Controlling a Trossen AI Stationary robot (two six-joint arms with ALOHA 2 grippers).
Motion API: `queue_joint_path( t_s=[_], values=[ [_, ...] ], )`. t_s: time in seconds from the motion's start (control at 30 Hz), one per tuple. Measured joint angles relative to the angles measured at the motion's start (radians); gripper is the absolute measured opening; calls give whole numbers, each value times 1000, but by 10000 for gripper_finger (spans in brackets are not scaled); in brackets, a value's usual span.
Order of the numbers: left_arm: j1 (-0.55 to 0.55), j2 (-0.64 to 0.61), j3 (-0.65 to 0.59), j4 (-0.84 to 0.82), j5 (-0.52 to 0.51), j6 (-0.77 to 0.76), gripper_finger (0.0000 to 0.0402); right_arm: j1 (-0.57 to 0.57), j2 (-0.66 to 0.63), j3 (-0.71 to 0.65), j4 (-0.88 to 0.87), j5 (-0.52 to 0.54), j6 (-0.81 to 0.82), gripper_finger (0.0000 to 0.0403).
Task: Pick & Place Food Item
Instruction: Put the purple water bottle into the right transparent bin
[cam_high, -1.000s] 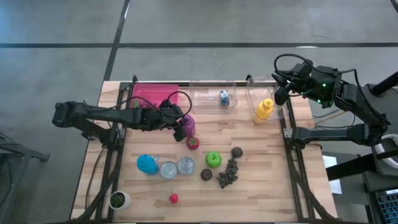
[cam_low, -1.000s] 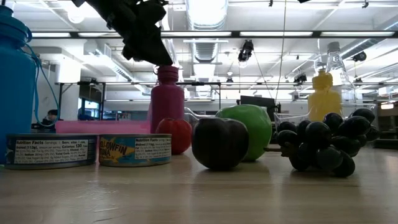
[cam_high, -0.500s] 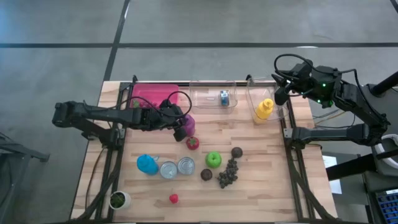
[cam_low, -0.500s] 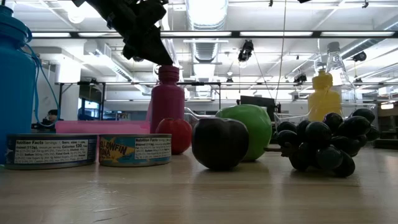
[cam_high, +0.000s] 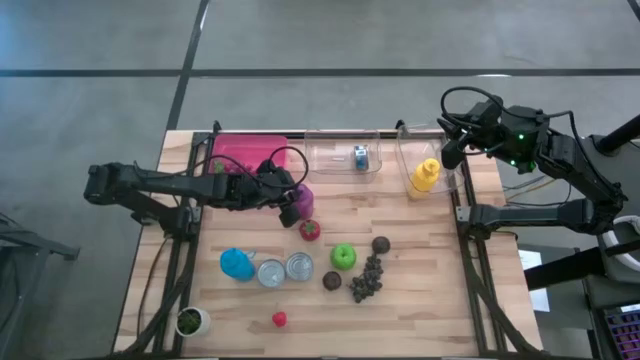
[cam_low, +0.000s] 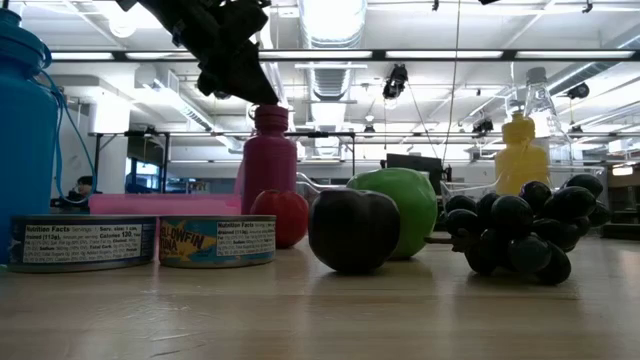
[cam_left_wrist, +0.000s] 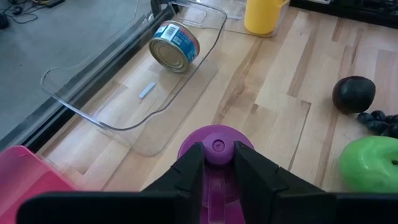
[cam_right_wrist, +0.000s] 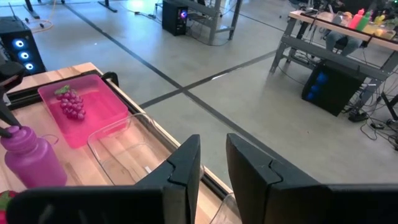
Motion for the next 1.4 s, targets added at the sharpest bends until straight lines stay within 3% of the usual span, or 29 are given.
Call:
queue_joint_path(
  t_s=[0.4, 0.97, 1.17, 1.4],
  values=[
    [0, 0, 12, 42, 0, -2, 77, 0, 0, 0, 0, 0, 2, 91],
    [7, 13, 108, 59, 0, -11, 76, 0, 0, 0, 0, 0, -1, 68],
    [10, 96, 191, 83, 6, -10, 76, 0, 0, 0, 0, 0, -1, 76],
    [21, 281, 367, 79, 65, 3, 76, 0, 0, 0, -1, 0, -1, 86]
  ],
)
